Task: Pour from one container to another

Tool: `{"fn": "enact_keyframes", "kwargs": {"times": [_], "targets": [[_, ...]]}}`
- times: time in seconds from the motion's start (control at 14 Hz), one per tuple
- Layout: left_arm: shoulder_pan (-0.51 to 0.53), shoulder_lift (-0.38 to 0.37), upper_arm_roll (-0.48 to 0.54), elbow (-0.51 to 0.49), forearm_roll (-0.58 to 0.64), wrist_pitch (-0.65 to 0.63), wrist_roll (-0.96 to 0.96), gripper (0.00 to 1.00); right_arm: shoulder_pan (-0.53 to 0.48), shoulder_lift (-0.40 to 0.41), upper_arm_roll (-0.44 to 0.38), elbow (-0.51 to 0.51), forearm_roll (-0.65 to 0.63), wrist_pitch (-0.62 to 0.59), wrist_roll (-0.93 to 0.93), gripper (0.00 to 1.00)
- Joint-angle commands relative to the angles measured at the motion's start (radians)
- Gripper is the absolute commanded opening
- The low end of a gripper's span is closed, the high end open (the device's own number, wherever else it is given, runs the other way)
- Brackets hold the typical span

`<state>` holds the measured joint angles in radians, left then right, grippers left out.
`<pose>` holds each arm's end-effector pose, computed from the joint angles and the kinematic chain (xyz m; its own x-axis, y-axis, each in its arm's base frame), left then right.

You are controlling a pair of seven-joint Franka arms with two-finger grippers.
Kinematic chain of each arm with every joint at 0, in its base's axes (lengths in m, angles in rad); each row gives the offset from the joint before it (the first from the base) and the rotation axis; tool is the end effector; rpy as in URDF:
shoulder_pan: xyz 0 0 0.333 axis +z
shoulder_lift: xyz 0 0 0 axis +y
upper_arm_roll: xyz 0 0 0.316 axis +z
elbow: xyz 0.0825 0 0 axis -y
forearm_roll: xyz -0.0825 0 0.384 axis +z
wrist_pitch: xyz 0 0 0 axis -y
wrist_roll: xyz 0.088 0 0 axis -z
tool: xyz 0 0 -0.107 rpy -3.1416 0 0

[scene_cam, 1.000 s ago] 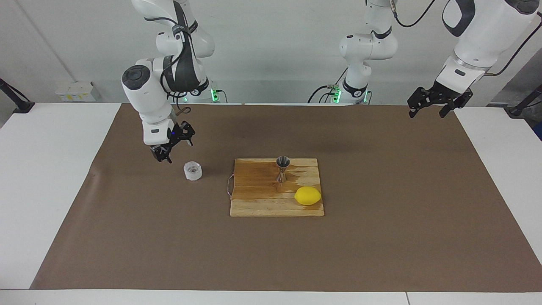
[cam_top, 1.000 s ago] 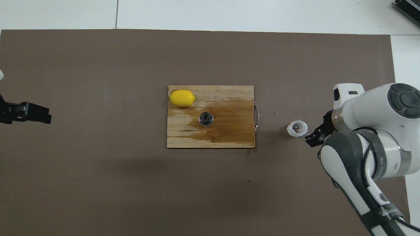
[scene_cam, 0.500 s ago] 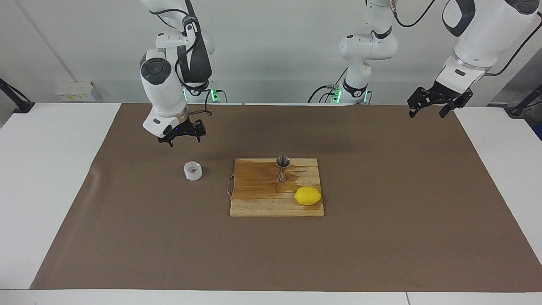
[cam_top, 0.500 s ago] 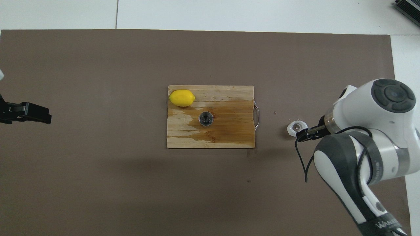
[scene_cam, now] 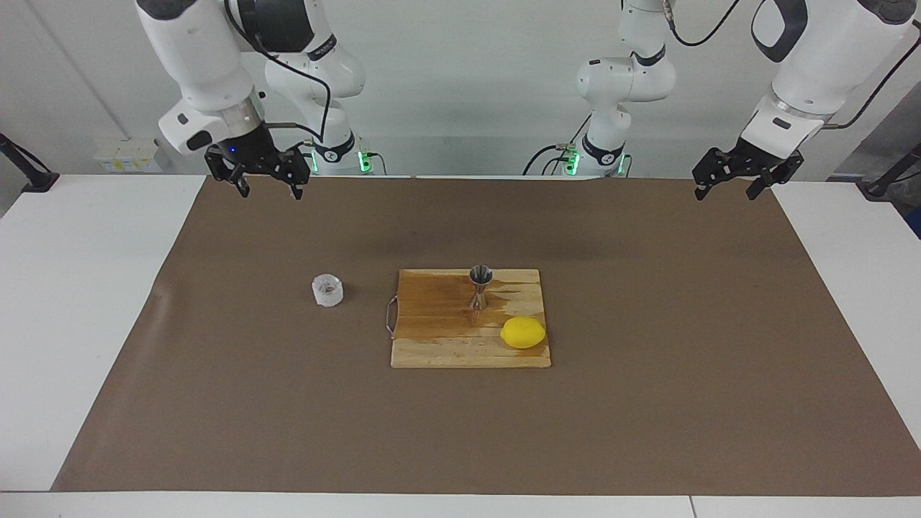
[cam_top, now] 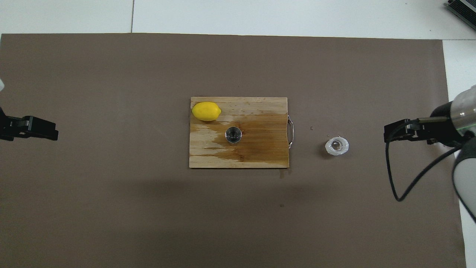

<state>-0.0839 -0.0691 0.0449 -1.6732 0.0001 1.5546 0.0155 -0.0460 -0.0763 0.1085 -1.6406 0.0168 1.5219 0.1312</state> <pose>0.5293 -0.0198 0.6123 0.9973 -0.0547 -0.0495 -0.0546 -0.9985 0.0038 0.5239 0.0369 0.6285 0.9967 -0.0685 -0.0436 -0.0687 -0.9976 -0.0029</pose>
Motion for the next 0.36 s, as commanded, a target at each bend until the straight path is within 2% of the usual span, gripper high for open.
{"fn": "enact_keyframes", "kwargs": {"times": [0.0, 0.29], "targets": [[0.007, -0.029, -0.002, -0.029, 0.001, 0.004, 0.004, 1.0, -0.002, 0.03, 0.007, 0.048, 0.018, -0.02, 0.015, 1.0], [0.007, -0.029, -0.002, -0.029, 0.001, 0.004, 0.004, 1.0, -0.008, 0.026, 0.005, 0.045, 0.012, -0.02, -0.008, 1.0]]}}
